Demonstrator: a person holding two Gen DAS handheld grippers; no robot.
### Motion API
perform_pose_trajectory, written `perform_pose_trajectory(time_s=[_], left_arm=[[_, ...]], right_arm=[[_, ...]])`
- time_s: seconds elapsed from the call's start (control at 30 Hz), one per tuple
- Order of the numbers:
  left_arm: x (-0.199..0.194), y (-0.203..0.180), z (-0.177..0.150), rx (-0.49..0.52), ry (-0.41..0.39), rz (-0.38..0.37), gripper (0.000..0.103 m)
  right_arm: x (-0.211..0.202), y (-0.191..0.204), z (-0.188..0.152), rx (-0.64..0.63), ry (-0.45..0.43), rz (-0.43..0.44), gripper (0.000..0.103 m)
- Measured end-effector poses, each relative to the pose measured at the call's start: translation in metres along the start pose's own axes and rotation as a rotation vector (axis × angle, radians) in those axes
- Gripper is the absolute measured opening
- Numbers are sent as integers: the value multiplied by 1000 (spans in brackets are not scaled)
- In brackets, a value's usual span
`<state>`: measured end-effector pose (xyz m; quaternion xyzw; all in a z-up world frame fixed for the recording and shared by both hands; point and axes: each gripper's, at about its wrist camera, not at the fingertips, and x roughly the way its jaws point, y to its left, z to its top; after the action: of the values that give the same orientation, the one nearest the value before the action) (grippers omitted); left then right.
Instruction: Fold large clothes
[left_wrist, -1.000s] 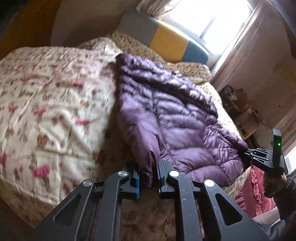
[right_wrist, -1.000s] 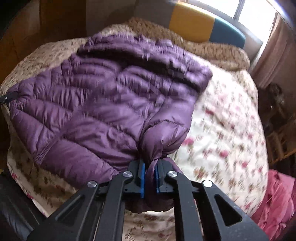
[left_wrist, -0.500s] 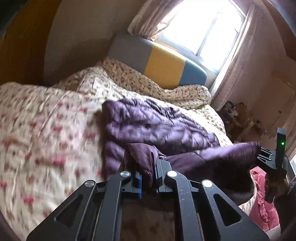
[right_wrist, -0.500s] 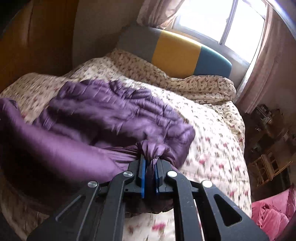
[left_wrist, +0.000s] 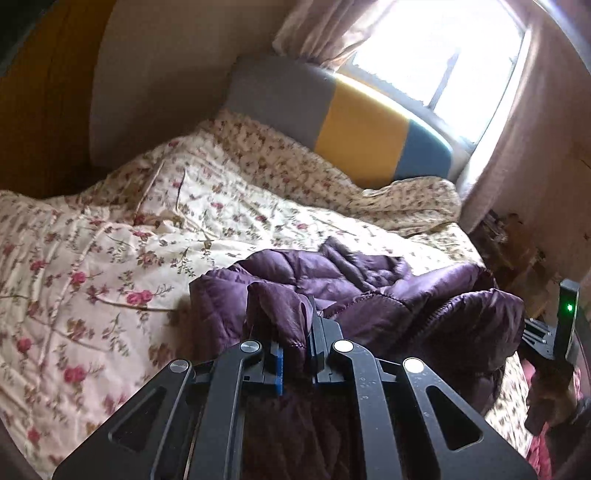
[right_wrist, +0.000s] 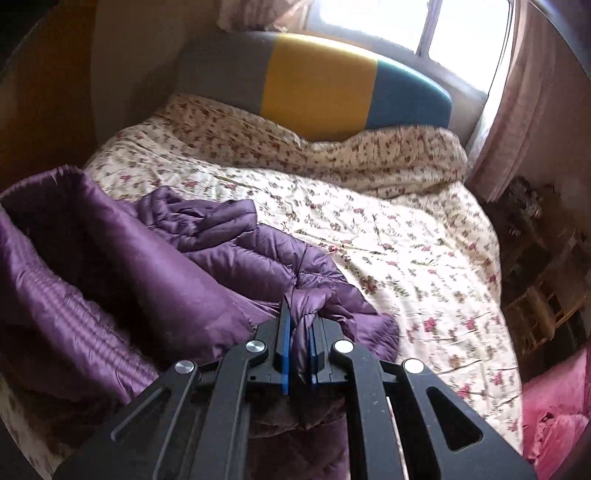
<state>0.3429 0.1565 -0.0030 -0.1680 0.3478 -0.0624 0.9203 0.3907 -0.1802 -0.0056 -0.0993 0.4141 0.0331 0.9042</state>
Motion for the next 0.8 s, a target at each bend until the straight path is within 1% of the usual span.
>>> perform_pose_trajectory(time_s=[0.1, 0.13, 0.17, 0.2, 0.23, 0.27, 0.33, 0.37, 0.4, 0.43, 0.47, 0.5, 0.53, 0.57, 0.67, 0.77, 0.8], left_arm=[[30, 7, 5, -38, 57, 33, 10], [39, 11, 7, -60, 81, 25, 15], [46, 15, 8, -79, 96, 37, 23], [49, 18, 8, -93, 101, 47, 29], [53, 22, 9, -116, 109, 35, 45], [54, 27, 10, -142, 105, 33, 61], [51, 35, 15, -180, 77, 34, 69], [49, 39, 19, -195, 64, 41, 72], [48, 44, 24, -207, 59, 43, 73], [45, 47, 27, -219, 53, 39, 73], [42, 51, 31, -232, 44, 34, 73], [34, 56, 32, -244, 28, 29, 75], [26, 61, 30, -251, 13, 22, 82], [21, 64, 27, -256, 6, 16, 83], [5, 75, 3, -265, 26, -14, 83], [-6, 83, -24, -277, 59, -43, 83], [-11, 85, -38, -285, 70, -62, 83]], right_arm=[[28, -5, 5, 46, 42, 4, 12], [34, -6, 6, 60, 49, 7, 16], [38, -7, 6, 73, 54, 13, 23], [41, -9, 8, 86, 57, 16, 27], [43, -12, 12, 99, 52, 11, 38], [44, -14, 13, 108, 46, 4, 54], [41, -23, 20, 143, 28, 2, 73], [41, -26, 25, 155, 26, 7, 73], [39, -30, 29, 165, 23, 8, 73], [35, -35, 33, 180, 17, 12, 77], [31, -39, 35, 194, 8, 19, 84], [25, -44, 36, 205, -8, 20, 87], [21, -47, 37, 210, -18, 15, 89], [15, -53, 34, 228, -29, 20, 90], [0, -69, 20, 284, -33, 52, 93], [-14, -79, -4, 295, -28, 65, 93], [-18, -82, -13, 299, -21, 67, 93]])
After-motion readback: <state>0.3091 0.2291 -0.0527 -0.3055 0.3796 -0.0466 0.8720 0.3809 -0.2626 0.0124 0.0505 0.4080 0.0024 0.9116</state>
